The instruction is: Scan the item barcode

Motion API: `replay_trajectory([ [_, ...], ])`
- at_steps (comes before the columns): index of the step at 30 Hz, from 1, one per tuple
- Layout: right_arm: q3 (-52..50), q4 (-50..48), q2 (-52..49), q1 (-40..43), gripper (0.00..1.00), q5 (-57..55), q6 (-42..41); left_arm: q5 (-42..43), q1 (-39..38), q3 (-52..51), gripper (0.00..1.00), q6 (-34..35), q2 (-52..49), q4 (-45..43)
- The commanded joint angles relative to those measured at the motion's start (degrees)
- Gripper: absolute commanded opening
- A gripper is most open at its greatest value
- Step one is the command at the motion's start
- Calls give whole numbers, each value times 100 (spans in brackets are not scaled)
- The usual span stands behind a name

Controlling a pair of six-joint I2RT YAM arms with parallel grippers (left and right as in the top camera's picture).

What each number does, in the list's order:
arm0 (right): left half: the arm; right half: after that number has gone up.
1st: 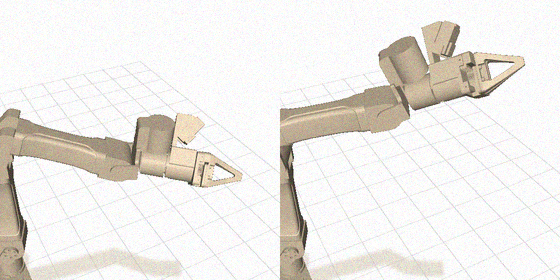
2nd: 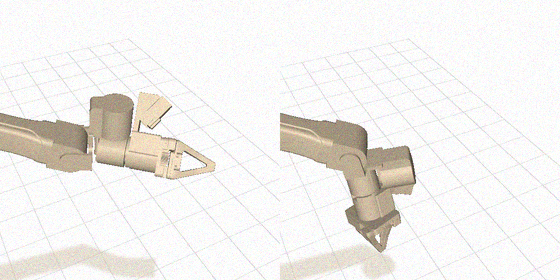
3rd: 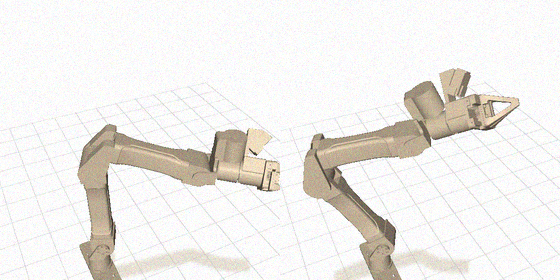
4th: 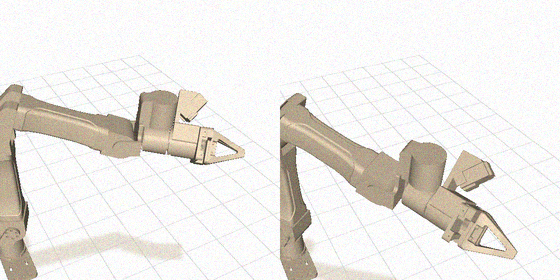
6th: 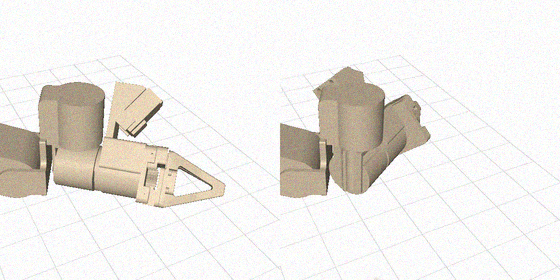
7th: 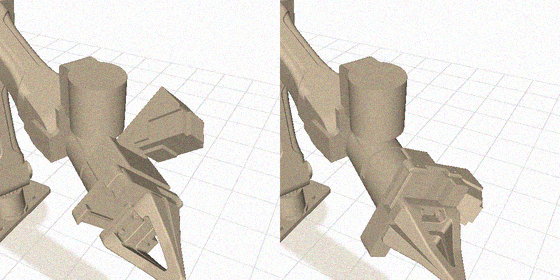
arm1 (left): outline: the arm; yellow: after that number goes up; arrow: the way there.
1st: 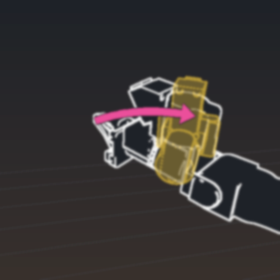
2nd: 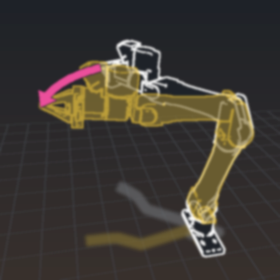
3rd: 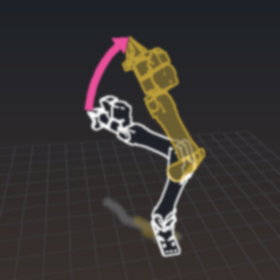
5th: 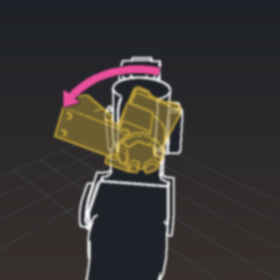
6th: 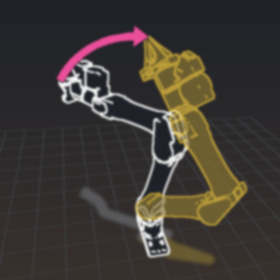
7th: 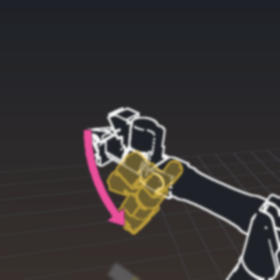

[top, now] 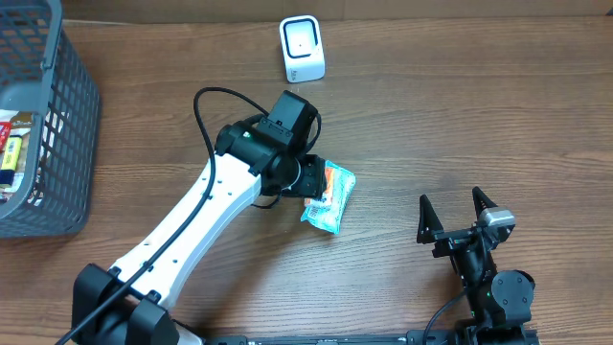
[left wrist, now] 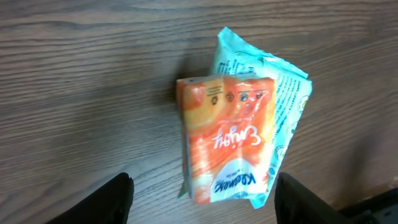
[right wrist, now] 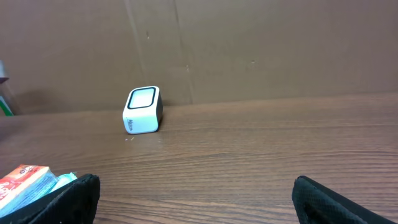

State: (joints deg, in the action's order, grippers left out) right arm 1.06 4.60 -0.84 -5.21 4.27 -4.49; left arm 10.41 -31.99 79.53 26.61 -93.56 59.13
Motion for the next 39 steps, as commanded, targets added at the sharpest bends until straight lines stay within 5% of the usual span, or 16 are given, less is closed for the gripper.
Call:
replay_trajectory([
  [1, -61, -20, 68, 20, 100, 7, -20, 299, 7, -103, 61, -136, -284, -144],
  [15, -61, -20, 68, 20, 100, 7, -20, 511, -33, -184, 60, -262, -739, -496],
  [23, -61, -20, 68, 20, 100, 7, -20, 509, -39, -181, 44, -262, -739, -540],
  [30, -61, -17, 68, 20, 100, 7, -20, 507, 0, -170, 21, -267, -723, -538],
  [39, -61, -17, 68, 20, 100, 4, -20, 57, 236, 326, 14, -437, -376, -184],
])
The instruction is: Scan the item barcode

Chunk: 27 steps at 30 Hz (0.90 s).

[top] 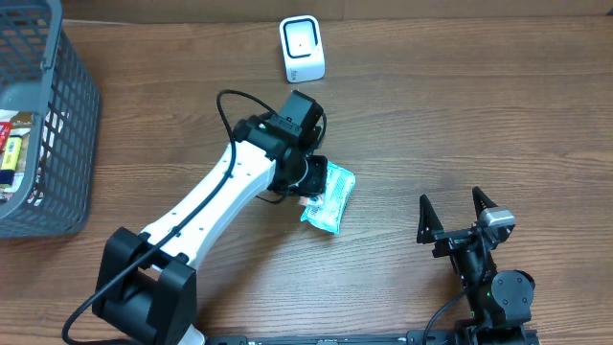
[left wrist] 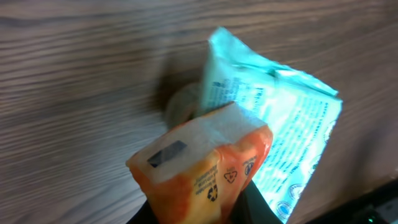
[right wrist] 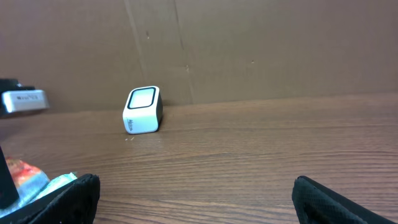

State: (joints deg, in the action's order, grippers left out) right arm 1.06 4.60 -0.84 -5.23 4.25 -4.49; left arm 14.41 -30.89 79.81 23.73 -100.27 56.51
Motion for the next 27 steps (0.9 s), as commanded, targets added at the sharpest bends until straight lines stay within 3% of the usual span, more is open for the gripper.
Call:
replay_trajectory([
  [1, -61, -20, 68, 22, 100, 9, -20, -457, 162, 348, 14, -149, 363, 144],
  [7, -61, -17, 68, 22, 100, 9, -20, -999, 223, 404, 14, -149, 544, 411],
  [14, -61, -20, 68, 22, 100, 9, -20, -2675, 195, 149, 13, 168, 496, 651],
  [27, -61, -17, 68, 22, 100, 9, -20, -3759, 179, -846, 13, 293, -341, 46],
])
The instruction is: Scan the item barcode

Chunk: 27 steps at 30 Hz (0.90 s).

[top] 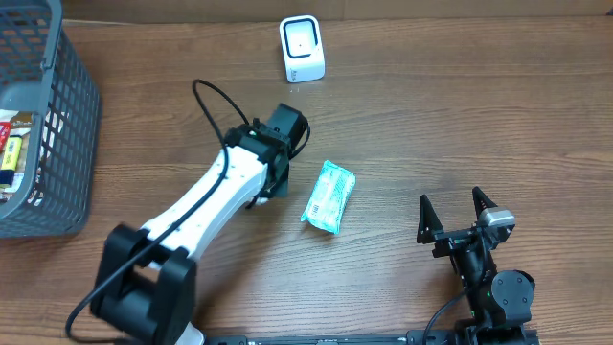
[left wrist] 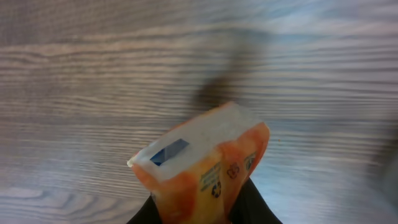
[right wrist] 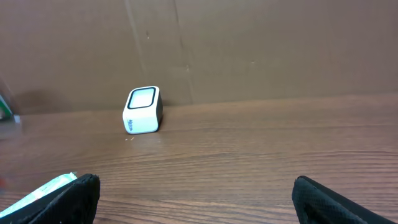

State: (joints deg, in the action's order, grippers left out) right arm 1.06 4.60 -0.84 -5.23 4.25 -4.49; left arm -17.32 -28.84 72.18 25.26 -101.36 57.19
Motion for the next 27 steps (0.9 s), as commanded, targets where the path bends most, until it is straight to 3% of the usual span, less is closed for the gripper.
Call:
replay_trajectory([
  [1, -61, -20, 68, 22, 100, 7, -20, -671, -42, -83, 14, 140, -328, -24],
  [9, -61, -20, 68, 22, 100, 7, -20, -726, -120, -83, 19, 140, -922, -155],
  [12, -61, -20, 68, 22, 100, 9, -20, -726, -168, -83, 28, 140, -1073, -175],
  [21, -61, -20, 68, 22, 100, 9, -20, -704, -166, 101, 41, 138, -1049, 28],
  [27, -61, -20, 68, 22, 100, 9, -20, -505, -155, 376, 41, 136, -1049, 225],
])
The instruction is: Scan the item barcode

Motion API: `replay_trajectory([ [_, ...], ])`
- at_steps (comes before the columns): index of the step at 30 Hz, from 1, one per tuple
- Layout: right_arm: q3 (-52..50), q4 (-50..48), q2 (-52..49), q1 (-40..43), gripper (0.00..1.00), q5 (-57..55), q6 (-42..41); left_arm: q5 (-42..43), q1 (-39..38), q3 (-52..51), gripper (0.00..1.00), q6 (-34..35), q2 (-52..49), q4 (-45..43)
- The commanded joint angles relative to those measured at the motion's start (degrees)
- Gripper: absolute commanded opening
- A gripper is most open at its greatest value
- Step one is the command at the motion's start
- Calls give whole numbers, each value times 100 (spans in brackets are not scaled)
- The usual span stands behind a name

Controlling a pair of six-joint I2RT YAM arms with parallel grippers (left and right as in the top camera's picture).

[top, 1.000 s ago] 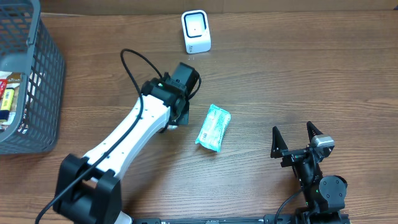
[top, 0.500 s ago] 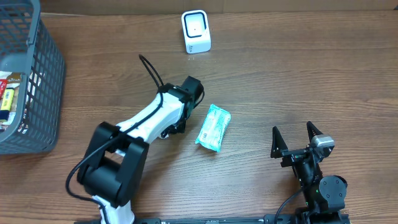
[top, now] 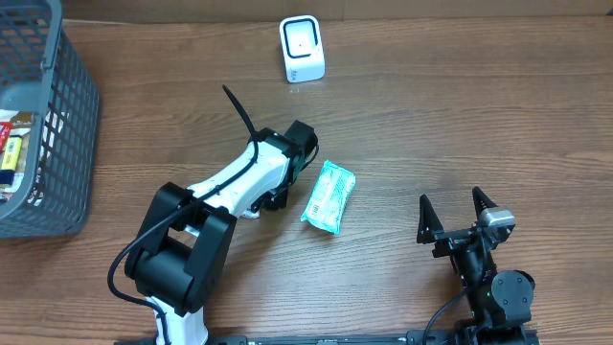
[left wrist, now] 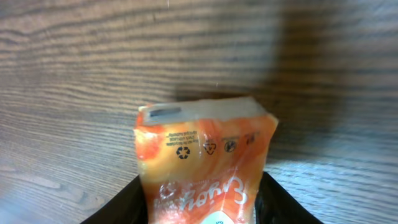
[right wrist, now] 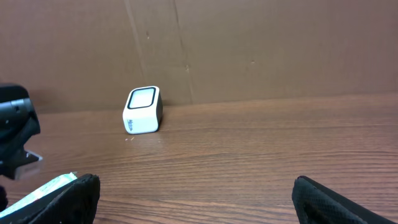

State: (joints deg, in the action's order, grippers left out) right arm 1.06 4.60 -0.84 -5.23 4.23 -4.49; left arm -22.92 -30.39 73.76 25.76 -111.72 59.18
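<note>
An orange tissue pack (left wrist: 202, 158) fills the left wrist view, pinched between the black fingers (left wrist: 121, 208) of my left gripper (left wrist: 202, 208), which is shut on it; its clear end with a small dark label points away from the camera, over bare wood. From overhead the pack is hidden under the left wrist (top: 285, 163). The white scanner (top: 302, 48) stands at the table's back edge, also visible in the right wrist view (right wrist: 143, 110). My right gripper (top: 460, 217) rests open at the front right, its fingers (right wrist: 68, 199) spread with nothing between them.
A teal pack (top: 329, 196) lies flat just right of the left wrist, its corner showing in the right wrist view (right wrist: 46, 188). A grey mesh basket (top: 53, 144) holding several items stands at the far left. Brown cardboard (right wrist: 249, 50) backs the table.
The left wrist has turned and shifted slightly right and nearer, toward the teal pack. The orange pack, still held, now shows its printed face rather than its tilted end. The right arm is unchanged.
My left gripper hung open over the orange pack, which lay on top of the teal pack. Then it was shut on the orange pack, tilting it up off the teal one. Later it held the pack over bare wood to the left, and now holds it turned.
</note>
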Motion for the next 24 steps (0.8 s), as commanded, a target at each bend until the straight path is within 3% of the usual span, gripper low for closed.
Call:
replay_trajectory([
  [1, -61, -20, 68, 22, 100, 11, -20, 120, 0, 249, 41, 83, -13, 39],
  [12, -61, -20, 68, 22, 100, 11, -20, 304, 11, 789, 41, 131, -11, 520],
  [24, -61, -20, 68, 22, 100, 11, -20, 728, 407, 2299, 38, 76, -11, 1742],
])
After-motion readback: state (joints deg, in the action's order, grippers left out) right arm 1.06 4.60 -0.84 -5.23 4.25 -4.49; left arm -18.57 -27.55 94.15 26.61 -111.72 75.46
